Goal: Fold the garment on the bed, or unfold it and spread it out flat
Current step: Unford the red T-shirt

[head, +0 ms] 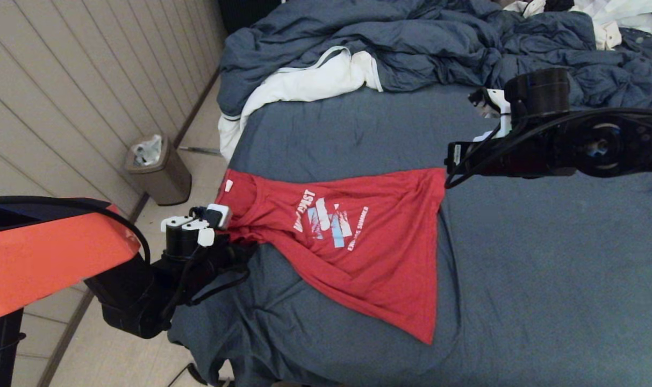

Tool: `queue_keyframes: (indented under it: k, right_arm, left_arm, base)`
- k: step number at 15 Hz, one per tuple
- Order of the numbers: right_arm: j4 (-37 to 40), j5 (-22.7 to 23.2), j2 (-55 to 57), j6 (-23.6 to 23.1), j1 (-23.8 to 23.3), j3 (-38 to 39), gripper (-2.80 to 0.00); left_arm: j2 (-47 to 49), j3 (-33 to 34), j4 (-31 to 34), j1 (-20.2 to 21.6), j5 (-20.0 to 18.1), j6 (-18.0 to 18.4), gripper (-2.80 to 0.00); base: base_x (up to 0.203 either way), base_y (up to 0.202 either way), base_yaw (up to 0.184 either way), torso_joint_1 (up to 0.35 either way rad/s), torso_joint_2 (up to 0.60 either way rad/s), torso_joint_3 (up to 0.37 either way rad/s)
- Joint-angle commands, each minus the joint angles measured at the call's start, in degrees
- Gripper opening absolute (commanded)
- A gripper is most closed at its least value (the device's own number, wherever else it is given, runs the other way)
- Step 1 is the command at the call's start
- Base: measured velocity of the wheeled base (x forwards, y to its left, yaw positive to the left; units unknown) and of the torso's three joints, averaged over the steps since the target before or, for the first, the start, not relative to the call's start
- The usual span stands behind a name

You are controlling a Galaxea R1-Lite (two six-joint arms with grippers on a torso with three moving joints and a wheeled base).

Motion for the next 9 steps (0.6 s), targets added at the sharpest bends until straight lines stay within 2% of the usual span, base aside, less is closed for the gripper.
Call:
queue_keyframes:
  k: [1, 5, 9]
  right_arm:
    - [0.03, -0.02, 0.05, 0.04, 0.03, 0.08, -2.80]
    - [0.03, -0.02, 0.14, 0.04, -0.06, 0.00, -2.80]
    - [0.12, -0.19, 0.05, 0.75, -0.06, -0.97, -2.80]
  left_arm:
    - [-0.14, 0.00, -0.43, -0.02, 0.12, 0.00, -2.80]
    - [-1.78, 1.25, 0.11, -0.21, 0.21, 0.00, -2.80]
    - [-4.35, 3.70, 0.30, -2.08, 0.85, -0.01, -2.80]
  base:
    - [0.000, 0.000, 0.000, 0.000, 0.00, 0.000]
    - [0.000, 0.000, 0.000, 0.000, 0.00, 0.000]
    - [0.000, 0.000, 0.000, 0.000, 0.00, 0.000]
